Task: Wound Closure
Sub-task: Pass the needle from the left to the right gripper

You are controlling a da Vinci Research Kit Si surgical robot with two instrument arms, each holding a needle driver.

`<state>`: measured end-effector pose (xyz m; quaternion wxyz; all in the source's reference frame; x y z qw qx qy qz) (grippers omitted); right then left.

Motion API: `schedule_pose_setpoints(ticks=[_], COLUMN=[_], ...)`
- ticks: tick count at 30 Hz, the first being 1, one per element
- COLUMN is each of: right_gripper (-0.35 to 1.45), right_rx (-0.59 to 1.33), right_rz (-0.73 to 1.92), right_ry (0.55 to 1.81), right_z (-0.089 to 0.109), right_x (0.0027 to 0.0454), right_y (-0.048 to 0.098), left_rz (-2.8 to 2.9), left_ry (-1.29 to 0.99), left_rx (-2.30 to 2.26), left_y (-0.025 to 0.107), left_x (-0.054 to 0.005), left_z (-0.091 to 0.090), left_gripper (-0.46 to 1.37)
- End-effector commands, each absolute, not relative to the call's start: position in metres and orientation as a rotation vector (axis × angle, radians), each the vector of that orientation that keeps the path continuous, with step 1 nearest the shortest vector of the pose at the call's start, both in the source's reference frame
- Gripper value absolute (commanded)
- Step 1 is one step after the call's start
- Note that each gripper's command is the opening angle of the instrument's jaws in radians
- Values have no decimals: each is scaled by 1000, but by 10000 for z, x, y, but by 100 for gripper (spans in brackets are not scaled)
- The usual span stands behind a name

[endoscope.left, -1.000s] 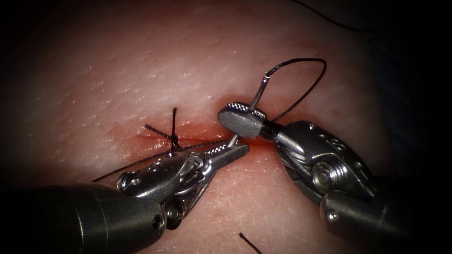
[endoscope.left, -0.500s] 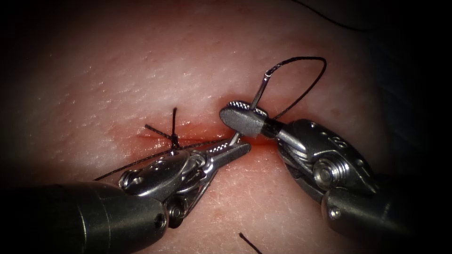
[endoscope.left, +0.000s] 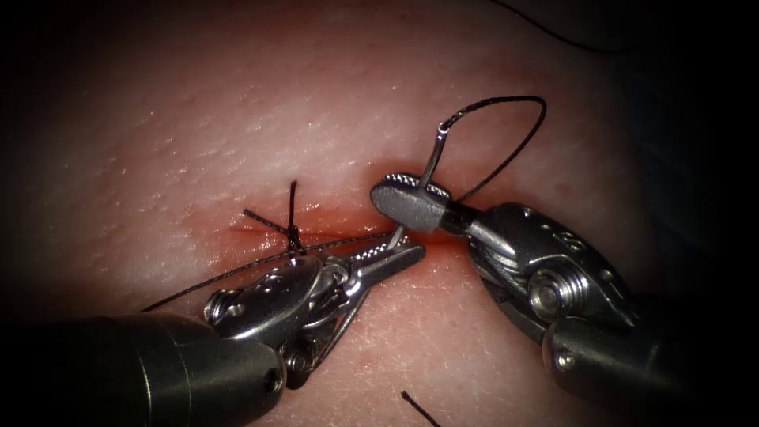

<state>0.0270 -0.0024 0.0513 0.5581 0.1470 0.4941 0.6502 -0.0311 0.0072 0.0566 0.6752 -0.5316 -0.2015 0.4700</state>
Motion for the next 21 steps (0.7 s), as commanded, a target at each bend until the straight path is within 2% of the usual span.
schedule_pose_setpoints(ticks=[1, 3, 8, 13, 21], right_gripper=[-35, -35, -35, -35, -35], right_rx=[341, 342, 346, 346, 346], right_rz=[1538, 1538, 1543, 1543, 1543], right_ry=[1159, 1159, 1159, 1159, 1159], right_z=[513, 513, 513, 512, 512], right_x=[271, 271, 270, 270, 270], right_y=[-24, -24, -25, -25, -26], left_rz=[1057, 1058, 1071, 1067, 1068], left_ry=[-452, -455, -460, -460, -460], left_rx=[-1193, -1194, -1204, -1214, -1215], left_y=[72, 72, 73, 72, 71], left_x=[-312, -312, -314, -314, -314], left_z=[566, 566, 566, 566, 567], left_gripper=[13, 18, 63, 76, 73])
